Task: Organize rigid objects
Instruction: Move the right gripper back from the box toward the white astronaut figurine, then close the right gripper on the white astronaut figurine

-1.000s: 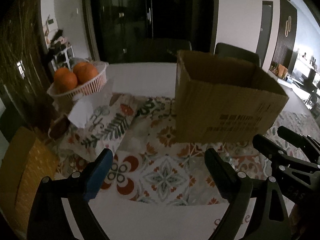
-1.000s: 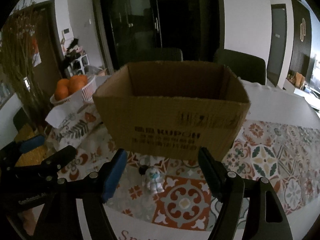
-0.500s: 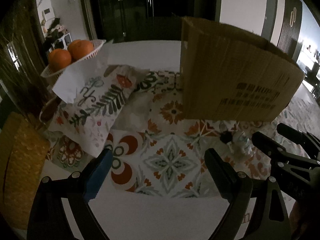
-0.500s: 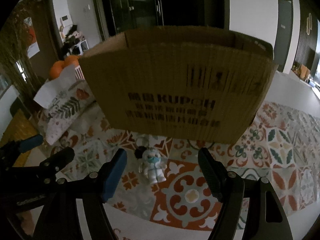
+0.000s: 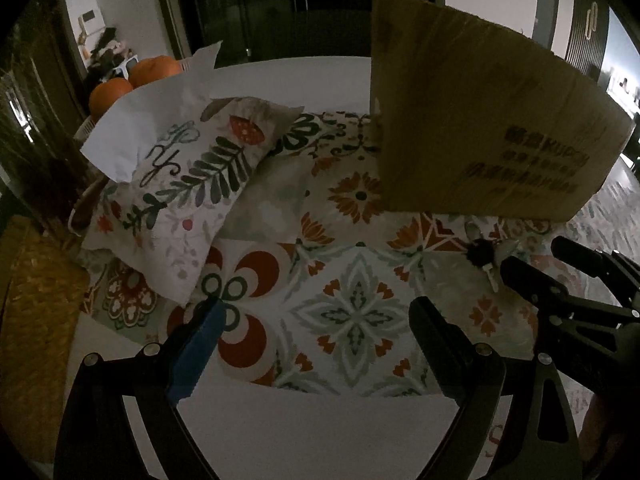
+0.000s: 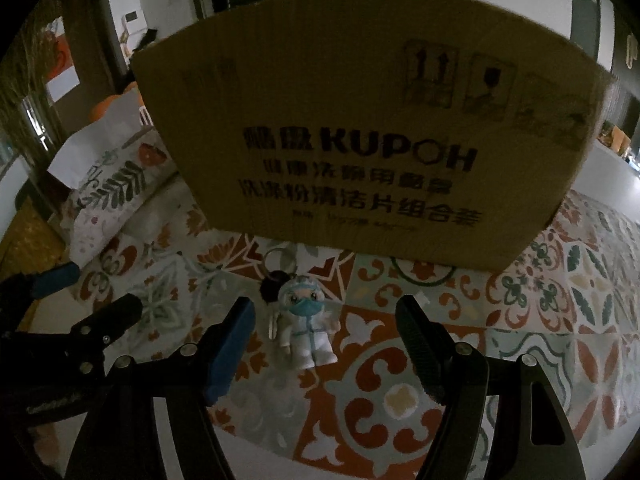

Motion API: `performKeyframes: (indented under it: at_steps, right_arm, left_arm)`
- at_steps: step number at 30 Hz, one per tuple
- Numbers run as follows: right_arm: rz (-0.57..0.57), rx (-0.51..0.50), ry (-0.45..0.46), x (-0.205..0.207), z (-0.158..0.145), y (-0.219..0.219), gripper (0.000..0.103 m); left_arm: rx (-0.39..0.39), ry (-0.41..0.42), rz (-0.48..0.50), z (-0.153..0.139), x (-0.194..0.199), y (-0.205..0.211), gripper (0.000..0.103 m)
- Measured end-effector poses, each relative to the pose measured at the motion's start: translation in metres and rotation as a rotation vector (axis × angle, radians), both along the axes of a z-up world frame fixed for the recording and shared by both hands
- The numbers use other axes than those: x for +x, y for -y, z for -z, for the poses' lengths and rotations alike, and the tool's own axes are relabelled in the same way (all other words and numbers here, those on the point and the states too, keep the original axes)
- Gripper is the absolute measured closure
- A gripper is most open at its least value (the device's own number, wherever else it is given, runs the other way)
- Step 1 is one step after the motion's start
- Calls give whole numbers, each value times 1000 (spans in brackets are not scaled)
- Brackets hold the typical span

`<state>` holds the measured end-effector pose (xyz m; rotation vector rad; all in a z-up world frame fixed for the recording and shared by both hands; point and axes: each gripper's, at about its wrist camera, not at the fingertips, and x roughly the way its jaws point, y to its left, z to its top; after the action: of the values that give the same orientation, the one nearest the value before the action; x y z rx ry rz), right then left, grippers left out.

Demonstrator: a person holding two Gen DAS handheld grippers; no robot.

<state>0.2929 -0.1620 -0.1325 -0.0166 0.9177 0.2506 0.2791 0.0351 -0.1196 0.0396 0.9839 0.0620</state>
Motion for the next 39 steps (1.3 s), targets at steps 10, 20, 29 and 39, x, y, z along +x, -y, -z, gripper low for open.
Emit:
performKeyframes:
  at_steps: [10,20,29,39]
  right_arm:
    - [-5,12,-34,16,16,-6,42]
    - [-19,14,-27,18,17,-12,69]
    - [-1,39,-6,0,1,-7,69]
    - [22,59,54,-25,-26,9,69]
  left_arm:
    - [-4,-16,-3,7,8,-2,9]
    - [-13,-17,-5,8,10,-2,9]
    - [-14,15,9,-6,2,4,9]
    - [4,72,37,-32,-15,15,6]
